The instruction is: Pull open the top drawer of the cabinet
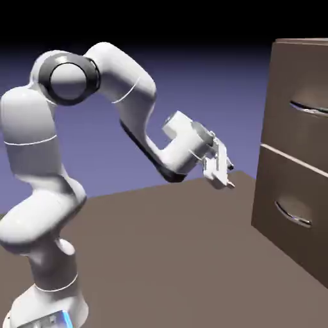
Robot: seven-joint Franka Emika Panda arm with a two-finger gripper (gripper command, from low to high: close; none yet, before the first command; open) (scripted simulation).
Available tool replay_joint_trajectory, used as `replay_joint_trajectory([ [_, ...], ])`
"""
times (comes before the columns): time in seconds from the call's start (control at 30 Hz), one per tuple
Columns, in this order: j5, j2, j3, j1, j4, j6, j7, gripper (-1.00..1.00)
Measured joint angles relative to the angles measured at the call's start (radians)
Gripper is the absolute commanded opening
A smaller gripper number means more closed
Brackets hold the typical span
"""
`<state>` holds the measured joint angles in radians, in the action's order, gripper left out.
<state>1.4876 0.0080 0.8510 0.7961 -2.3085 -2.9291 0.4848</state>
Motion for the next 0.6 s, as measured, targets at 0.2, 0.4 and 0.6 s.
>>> replay_joint_trajectory([
  [0.2, 0.261, 0.101, 0.149, 0.141, 0.088, 0.019, 0.215, 0.00],
  [0.4, 0.522, 0.203, 0.299, 0.283, 0.176, 0.038, 0.430, 0.00],
  [0.6, 0.783, 0.304, 0.448, 0.424, 0.264, 0.057, 0.645, 0.00],
])
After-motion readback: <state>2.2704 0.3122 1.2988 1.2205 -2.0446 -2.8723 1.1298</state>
